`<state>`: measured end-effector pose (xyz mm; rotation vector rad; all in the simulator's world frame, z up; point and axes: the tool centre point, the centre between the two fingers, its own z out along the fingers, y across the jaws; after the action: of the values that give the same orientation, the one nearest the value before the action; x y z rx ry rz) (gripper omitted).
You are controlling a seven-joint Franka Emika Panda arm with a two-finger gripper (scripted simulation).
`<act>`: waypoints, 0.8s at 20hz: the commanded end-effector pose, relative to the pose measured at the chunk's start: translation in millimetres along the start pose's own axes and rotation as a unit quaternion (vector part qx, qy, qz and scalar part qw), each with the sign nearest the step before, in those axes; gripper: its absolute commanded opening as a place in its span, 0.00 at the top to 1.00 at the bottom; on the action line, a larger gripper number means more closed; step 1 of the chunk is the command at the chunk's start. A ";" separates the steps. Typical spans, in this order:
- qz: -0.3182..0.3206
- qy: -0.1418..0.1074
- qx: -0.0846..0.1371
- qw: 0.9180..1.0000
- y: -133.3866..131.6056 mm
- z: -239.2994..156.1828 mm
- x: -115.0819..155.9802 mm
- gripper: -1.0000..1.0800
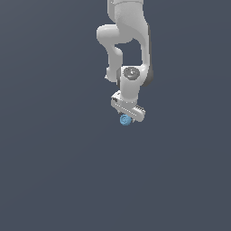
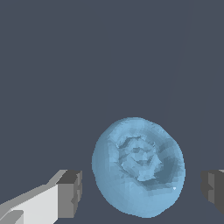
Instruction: Pick up the object and move it to a goal position.
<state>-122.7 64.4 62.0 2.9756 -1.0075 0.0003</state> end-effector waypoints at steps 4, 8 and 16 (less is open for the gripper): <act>0.001 0.000 0.000 1.000 0.4 20.2 -0.2 0.04; 0.001 0.000 0.000 1.000 0.1 24.4 -0.3 0.04; 0.001 0.000 0.000 1.000 0.1 24.4 -0.3 1.00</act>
<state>-122.2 65.0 38.9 2.9762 -1.0100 0.0033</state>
